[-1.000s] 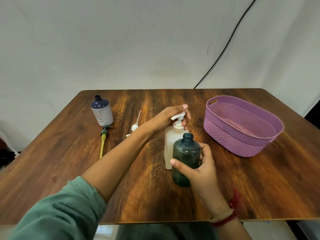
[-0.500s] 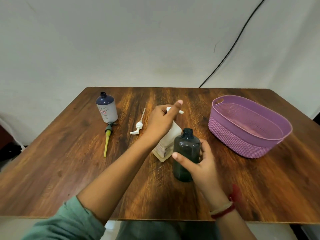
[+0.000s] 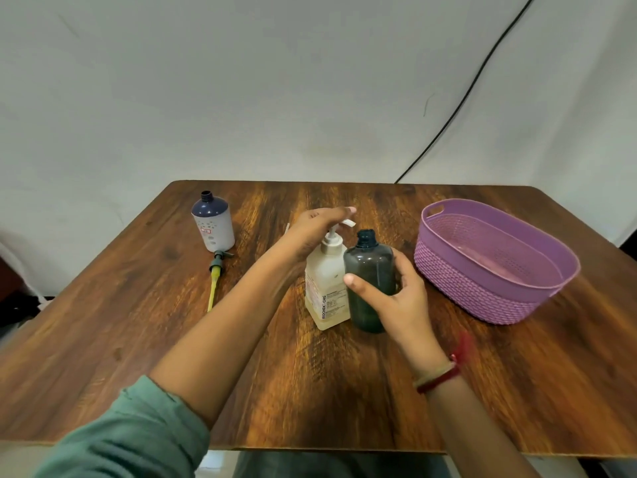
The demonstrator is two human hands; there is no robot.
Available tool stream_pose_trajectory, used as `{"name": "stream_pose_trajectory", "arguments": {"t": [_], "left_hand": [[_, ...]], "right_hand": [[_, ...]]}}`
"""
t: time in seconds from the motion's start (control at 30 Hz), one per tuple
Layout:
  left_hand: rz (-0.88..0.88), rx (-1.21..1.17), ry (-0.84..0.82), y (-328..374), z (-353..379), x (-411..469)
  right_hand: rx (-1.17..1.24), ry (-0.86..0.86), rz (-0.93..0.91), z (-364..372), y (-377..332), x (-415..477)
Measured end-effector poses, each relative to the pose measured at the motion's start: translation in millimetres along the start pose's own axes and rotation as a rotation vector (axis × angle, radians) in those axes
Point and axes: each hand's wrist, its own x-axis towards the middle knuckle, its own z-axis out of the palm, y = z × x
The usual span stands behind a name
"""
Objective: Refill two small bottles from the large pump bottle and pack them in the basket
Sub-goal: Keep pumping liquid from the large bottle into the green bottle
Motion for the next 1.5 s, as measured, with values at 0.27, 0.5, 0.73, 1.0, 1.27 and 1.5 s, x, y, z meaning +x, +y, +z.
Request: {"name": "stream_pose_trajectory", "arguments": {"t": [0.27, 0.5, 0.73, 1.0, 1.27, 1.5], "left_hand": [[-0.146, 0.082, -0.081, 19, -13, 10], [-0.193, 0.581, -0.359, 42, -3, 31], [-0.230, 0.653, -0.496, 56, 6, 46], [0.052, 0.521, -0.480, 39, 14, 54], [0.010, 0.561, -0.447, 33, 9, 57], [-0.035, 0.625, -0.482, 35, 10, 59]], "right_hand": [[-0.026, -0.011, -0.012, 4, -1, 2], [-0.015, -0.019, -0.035, 5, -8, 3], [0.000, -0.041, -0.018, 7, -11, 1], [0.014, -0.049, 0.013, 12, -7, 2], [0.062, -0.024, 0.021, 17, -2, 3], [0.112, -0.018, -0.003, 14, 1, 1]]}}
